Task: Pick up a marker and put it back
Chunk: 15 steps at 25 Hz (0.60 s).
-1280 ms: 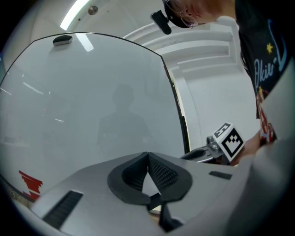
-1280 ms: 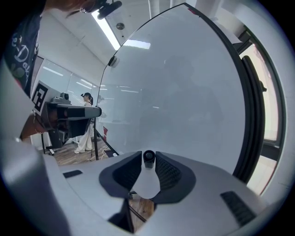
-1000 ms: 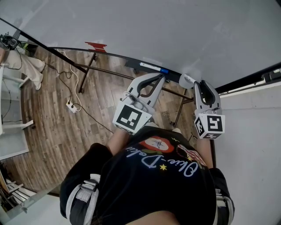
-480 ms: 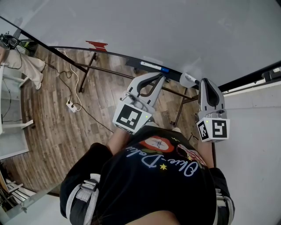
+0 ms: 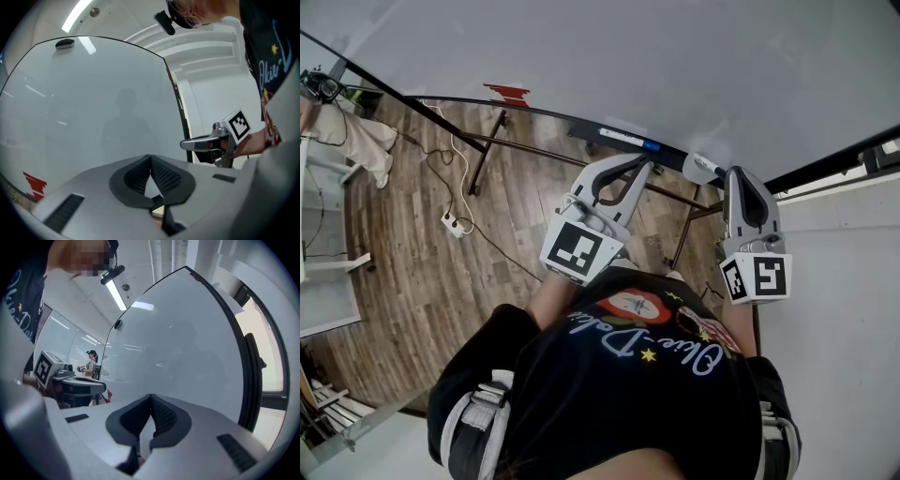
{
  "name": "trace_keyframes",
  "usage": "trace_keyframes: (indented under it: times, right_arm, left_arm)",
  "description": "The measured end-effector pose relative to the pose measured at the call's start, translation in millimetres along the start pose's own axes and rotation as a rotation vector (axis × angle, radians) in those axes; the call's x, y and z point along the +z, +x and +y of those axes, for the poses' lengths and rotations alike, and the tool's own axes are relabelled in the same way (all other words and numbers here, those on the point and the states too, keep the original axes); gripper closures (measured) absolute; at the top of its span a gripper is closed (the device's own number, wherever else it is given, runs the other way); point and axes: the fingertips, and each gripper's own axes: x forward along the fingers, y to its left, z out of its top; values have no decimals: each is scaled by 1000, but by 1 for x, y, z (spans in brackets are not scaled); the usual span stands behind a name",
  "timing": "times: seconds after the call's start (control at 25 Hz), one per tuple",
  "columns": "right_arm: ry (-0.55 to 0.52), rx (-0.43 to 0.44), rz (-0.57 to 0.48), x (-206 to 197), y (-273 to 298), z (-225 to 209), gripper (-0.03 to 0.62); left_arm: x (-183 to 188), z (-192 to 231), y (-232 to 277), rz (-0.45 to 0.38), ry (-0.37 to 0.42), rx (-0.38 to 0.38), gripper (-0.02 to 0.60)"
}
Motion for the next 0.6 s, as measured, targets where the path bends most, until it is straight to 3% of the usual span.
trace_keyframes:
  times: [0.6]
  right_arm:
    - [28, 32, -4, 3, -4, -3, 594]
  left_arm:
    - [-1, -5, 2, 2, -7, 11, 578]
